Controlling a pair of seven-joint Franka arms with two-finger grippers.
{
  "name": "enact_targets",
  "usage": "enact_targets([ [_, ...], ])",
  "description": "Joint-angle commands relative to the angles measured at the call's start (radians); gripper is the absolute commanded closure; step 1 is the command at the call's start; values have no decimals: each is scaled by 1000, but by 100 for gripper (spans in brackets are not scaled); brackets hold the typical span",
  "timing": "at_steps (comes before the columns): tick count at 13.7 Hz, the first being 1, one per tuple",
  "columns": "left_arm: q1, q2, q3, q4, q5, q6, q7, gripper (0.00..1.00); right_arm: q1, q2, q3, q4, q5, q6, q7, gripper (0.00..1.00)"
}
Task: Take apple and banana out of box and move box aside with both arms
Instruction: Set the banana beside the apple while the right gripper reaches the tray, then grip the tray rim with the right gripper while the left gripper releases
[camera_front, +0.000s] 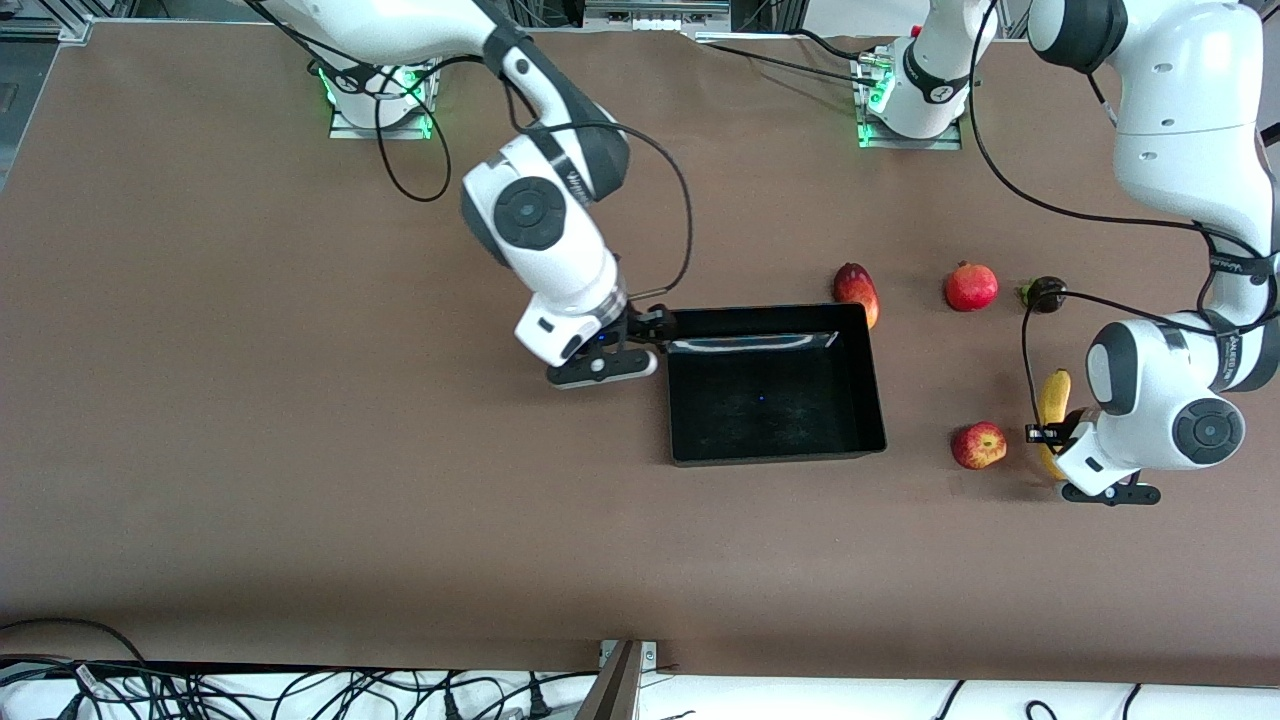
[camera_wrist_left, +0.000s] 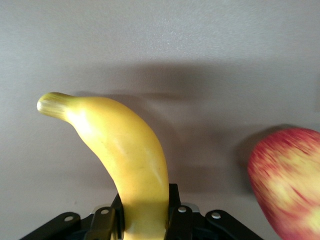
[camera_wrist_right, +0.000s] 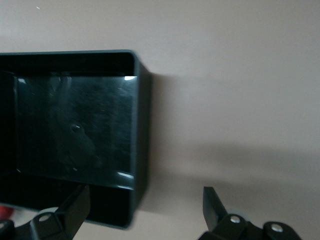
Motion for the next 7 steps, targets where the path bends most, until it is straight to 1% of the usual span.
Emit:
enact_targets([
  [1,6,17,-5,-21,22,57,-7,100,40,96,-20,38,-41,114,68,0],
  [2,6,28,-5,-22,22,84,-15,100,55,127,-21,38,-57,175,72,0],
  [4,6,44,-5,-22,22,109,-27,100,76,182,-44,40,-81,271,169,1],
  [5,6,42,-5,-22,24,106,-27,64,93,197,-60,40,-107,298,191,6],
  [6,6,39,-4,-22,25,98,-26,1,101,207,-66,38,-126,306,196,41],
  [7,6,30,-4,-22,36,86,-29,0,103,213,-69,37,-129,306,196,67],
])
